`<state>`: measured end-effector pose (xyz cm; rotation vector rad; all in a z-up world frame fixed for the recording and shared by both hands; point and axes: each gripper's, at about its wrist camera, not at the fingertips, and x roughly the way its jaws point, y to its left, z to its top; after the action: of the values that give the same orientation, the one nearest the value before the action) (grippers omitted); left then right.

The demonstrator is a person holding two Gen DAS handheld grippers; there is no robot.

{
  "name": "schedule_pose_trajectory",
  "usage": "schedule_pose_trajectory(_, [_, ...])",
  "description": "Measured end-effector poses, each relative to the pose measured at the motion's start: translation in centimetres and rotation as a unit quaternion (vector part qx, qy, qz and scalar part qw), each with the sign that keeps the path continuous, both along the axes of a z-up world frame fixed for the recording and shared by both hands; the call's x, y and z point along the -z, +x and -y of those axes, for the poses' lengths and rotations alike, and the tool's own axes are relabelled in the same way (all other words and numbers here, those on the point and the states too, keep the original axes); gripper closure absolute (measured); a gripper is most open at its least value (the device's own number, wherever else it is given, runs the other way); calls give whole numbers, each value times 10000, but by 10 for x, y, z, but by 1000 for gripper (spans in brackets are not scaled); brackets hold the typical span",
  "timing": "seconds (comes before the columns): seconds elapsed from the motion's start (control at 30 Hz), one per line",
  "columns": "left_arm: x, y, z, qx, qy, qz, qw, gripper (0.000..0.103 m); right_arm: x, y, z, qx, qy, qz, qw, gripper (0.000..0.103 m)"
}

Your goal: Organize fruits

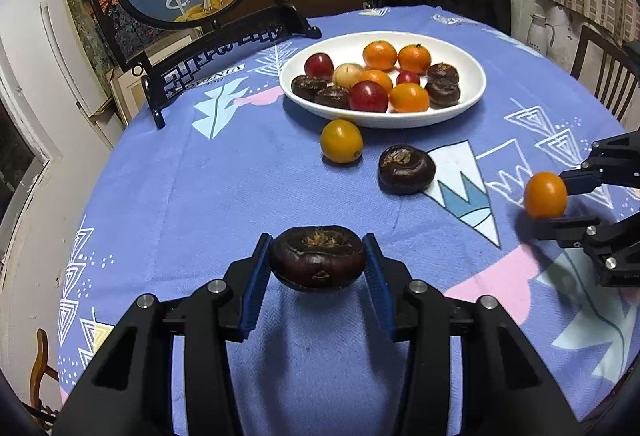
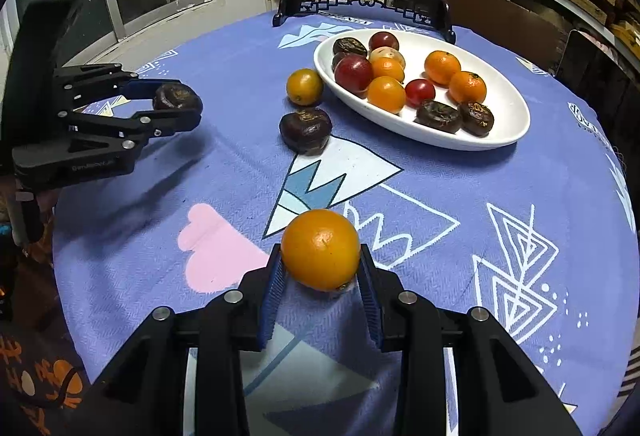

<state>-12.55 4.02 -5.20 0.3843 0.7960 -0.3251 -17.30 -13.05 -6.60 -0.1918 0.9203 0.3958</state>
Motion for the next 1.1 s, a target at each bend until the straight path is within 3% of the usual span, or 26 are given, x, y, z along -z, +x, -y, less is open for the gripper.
schedule_pose_trajectory(0.27, [24,11,8,-1,143,-281,9995,58,10,9,11,125,-8,-133,9998,66])
schedule_pose_trajectory(0.3, [26,11,9,-1,171,-228,9996,57,10,8,12,114,9,-156,9998,52])
schedule_pose_trajectory(0.33, [26,10,8,1,179,-202,9996,51,10,6,14,125,-4,-169,9998,34])
schedule_pose_trajectory(0.37, [26,9,7,14,161,-213,9996,31,8,3,16,163,-29,-103,9998,31])
schedule_pose_trajectory(0.43, [21,4,1,-12,96,-95,9999,14,6,-3,19,146,-77,-5,9999,29])
schedule_pose_trajectory(0.57, [13,-6,-18,-73,17,88,9999,12,7,-3,28,209,-14,-23,9998,29])
schedule_pose_trajectory(0.77, [19,-6,-30,-152,15,-112,9998,11,12,14,15,87,57,-120,9999,33])
schedule_pose_trajectory(0.83, [20,-1,-24,-104,1,-183,9998,11,12,16,11,21,20,-132,9999,63])
schedule_pose_trajectory(0.87, [20,1,-20,-80,-8,-198,9998,11,10,16,12,37,49,-157,9999,67])
schedule_pose_trajectory(1.03, [23,13,6,133,122,-157,9997,11,1,-5,33,173,51,-129,9998,67])
schedule_pose_trajectory(1.1, [27,18,11,165,138,-262,9994,23,-2,-14,40,260,1,-89,9996,67])
